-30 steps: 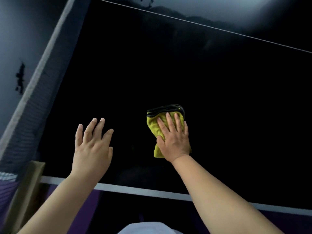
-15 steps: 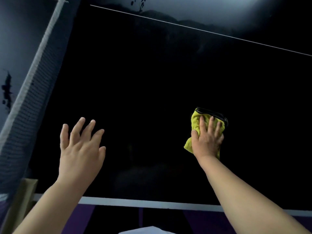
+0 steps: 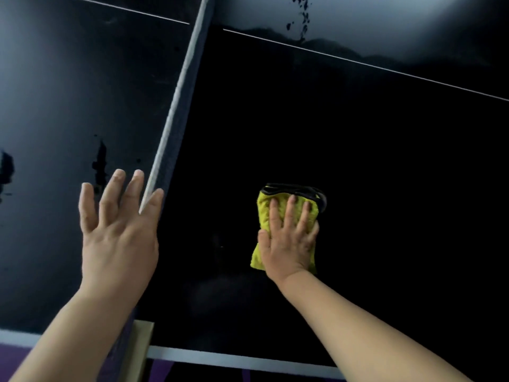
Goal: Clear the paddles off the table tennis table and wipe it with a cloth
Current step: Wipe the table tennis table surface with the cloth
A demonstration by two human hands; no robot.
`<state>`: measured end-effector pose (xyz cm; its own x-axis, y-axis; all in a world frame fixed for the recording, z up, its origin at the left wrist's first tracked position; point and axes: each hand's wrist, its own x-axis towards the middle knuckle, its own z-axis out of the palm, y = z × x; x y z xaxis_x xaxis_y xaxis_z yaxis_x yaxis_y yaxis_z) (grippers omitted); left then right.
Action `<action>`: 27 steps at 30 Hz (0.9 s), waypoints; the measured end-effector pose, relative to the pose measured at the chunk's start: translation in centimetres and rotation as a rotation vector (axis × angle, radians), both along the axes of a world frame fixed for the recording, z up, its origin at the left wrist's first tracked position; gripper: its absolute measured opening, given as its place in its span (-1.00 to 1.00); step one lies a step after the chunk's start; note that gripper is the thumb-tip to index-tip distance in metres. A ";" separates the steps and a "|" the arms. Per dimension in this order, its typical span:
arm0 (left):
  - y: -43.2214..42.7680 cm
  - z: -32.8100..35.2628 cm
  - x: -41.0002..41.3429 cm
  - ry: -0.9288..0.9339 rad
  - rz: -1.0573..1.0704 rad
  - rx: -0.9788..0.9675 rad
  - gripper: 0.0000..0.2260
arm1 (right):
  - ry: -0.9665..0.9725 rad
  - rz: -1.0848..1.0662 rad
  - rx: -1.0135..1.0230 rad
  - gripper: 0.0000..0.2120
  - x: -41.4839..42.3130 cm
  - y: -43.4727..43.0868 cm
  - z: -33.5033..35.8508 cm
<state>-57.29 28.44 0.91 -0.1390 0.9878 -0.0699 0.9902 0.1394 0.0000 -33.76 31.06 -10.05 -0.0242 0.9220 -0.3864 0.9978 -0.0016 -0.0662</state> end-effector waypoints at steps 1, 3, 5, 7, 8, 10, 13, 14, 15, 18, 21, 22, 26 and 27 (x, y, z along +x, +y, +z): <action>0.1 -0.1 -0.7 -0.007 0.000 -0.003 -0.46 | -0.008 0.050 -0.016 -0.31 -1.9 0.1 0.0; 0.1 -0.4 -1.8 -0.018 0.006 -0.001 -0.46 | -0.031 0.160 -0.058 -0.33 -5.5 0.4 0.3; 0.1 -0.7 -2.7 -0.032 0.004 0.003 -0.48 | -0.014 0.269 -0.102 -0.34 -8.8 0.7 0.7; 0.1 -0.9 -3.2 -0.048 -0.008 0.022 -0.56 | 0.021 0.388 -0.121 -0.35 -11.7 1.1 0.9; 0.2 -1.0 -3.4 -0.055 -0.009 0.026 -0.58 | 0.039 0.445 -0.121 -0.36 -13.0 1.5 0.9; 0.5 -1.1 -3.4 -0.073 -0.013 0.030 -0.61 | 0.079 0.540 -0.115 -0.38 -14.8 3.0 0.8; 0.9 -1.4 -2.8 -0.094 -0.026 0.015 -0.55 | 0.109 0.610 -0.123 -0.40 -15.4 6.0 0.6; 1.0 -1.4 -2.5 -0.099 -0.034 0.014 -0.53 | 0.111 0.620 -0.111 -0.41 -15.2 6.6 0.5; 1.2 -1.4 -2.2 -0.101 -0.042 0.014 -0.53 | 0.113 0.624 -0.091 -0.41 -14.9 6.9 0.5; 1.7 -1.3 -0.7 -0.104 -0.042 0.018 -0.52 | 0.133 0.598 -0.036 -0.42 -13.2 6.8 0.3; 2.4 -1.1 1.6 -0.084 -0.052 0.012 -0.50 | 0.112 0.494 0.001 -0.40 -9.8 7.4 0.2; 2.7 -1.2 2.5 -0.082 -0.062 0.010 -0.49 | 0.093 0.459 0.007 -0.40 -8.1 7.8 0.2; 3.9 -1.8 7.4 -0.108 -0.121 -0.006 -0.49 | 0.079 0.336 0.052 -0.40 0.3 8.8 0.2; 4.2 -2.0 8.8 -0.117 -0.137 -0.015 -0.49 | 0.077 0.302 0.063 -0.40 2.6 9.1 0.2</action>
<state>-48.49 32.66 -1.04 0.0066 0.9957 -0.0929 0.9933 0.0041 0.1152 -31.16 40.16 -9.85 -0.3277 0.8905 -0.3156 0.9445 0.3009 -0.1318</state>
